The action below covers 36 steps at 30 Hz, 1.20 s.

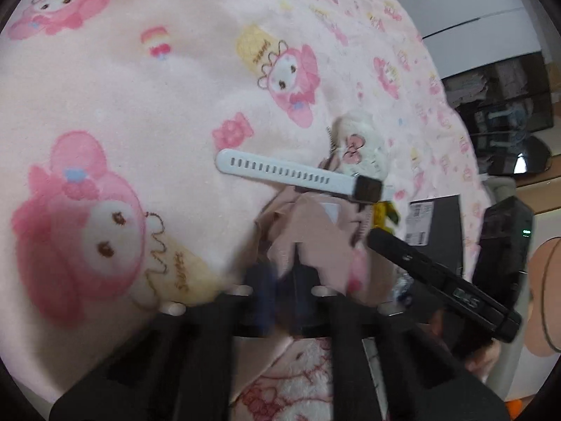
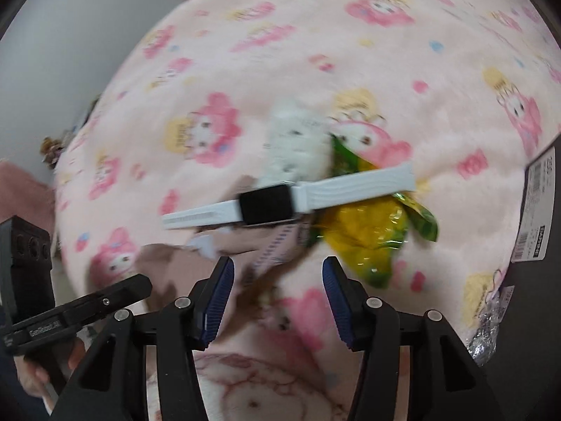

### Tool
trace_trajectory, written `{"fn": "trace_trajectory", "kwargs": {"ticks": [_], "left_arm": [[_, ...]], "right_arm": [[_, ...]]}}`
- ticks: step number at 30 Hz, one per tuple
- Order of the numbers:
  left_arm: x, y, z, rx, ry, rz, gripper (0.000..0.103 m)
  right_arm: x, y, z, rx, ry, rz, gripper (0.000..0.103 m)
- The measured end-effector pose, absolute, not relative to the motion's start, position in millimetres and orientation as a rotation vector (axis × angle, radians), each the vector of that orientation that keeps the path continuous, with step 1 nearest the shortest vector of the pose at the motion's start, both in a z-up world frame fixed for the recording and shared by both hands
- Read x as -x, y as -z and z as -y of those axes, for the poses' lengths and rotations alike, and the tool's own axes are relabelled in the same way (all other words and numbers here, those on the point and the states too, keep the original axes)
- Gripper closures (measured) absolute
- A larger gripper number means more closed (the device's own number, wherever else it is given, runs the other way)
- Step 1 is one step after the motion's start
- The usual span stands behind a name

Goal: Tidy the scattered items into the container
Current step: 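Pinch the beige cloth with the left gripper, then lift the beige cloth off the bedspread with the left gripper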

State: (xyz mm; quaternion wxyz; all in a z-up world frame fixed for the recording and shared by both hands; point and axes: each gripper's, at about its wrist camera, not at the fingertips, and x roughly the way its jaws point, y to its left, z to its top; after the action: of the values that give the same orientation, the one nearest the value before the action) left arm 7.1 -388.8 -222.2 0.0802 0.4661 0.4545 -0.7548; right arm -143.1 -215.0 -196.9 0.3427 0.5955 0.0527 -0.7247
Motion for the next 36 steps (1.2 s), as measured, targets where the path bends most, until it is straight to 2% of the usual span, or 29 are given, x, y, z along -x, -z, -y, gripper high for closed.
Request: {"fn": "trace_trajectory", "kwargs": {"ticks": [3, 7, 12, 14, 17, 18, 19, 20, 22, 30, 36], "left_arm": [[-17.2, 203.5, 387.0, -1.344, 2.315, -1.301, 0.101], [-48.8, 180.7, 406.6, -1.294, 2.26, -1.134, 0.101], [-64.2, 196.1, 418.6, -1.316, 2.219, -1.232, 0.099], [-58.3, 209.1, 413.6, -1.353, 2.2, -1.246, 0.087], [-50.6, 218.5, 410.7, -1.347, 2.192, -1.252, 0.09], [-46.8, 217.7, 409.3, -1.353, 2.195, -1.242, 0.09], [-45.0, 213.7, 407.6, -1.348, 2.203, -1.243, 0.093], [-43.0, 208.7, 405.1, -1.333, 2.23, -1.259, 0.097], [-39.8, 195.4, 399.9, -1.297, 2.298, -1.269, 0.098], [-28.5, 159.6, 381.7, -1.253, 2.488, -1.138, 0.098], [-31.6, 160.6, 390.5, -1.233, 2.441, -1.122, 0.098]], "right_arm": [[138.4, 194.0, 212.8, -1.537, 1.858, -0.149, 0.055], [132.2, 186.3, 218.2, -1.501, 1.823, -0.2, 0.055], [132.2, 192.7, 243.7, -1.493, 1.751, -0.196, 0.055], [136.2, 205.7, 255.7, -1.543, 1.695, -0.193, 0.055], [144.2, 230.3, 272.7, -1.59, 1.597, -0.154, 0.056], [144.5, 236.7, 273.4, -1.627, 1.577, -0.165, 0.061], [143.7, 236.4, 271.8, -1.63, 1.579, -0.167, 0.084], [142.6, 232.4, 267.9, -1.61, 1.591, -0.158, 0.091], [138.2, 218.1, 257.3, -1.555, 1.62, -0.128, 0.096], [102.8, 137.6, 188.7, -1.342, 1.822, -0.052, 0.097], [95.8, 142.9, 151.6, -1.417, 1.855, -0.054, 0.096]]}}
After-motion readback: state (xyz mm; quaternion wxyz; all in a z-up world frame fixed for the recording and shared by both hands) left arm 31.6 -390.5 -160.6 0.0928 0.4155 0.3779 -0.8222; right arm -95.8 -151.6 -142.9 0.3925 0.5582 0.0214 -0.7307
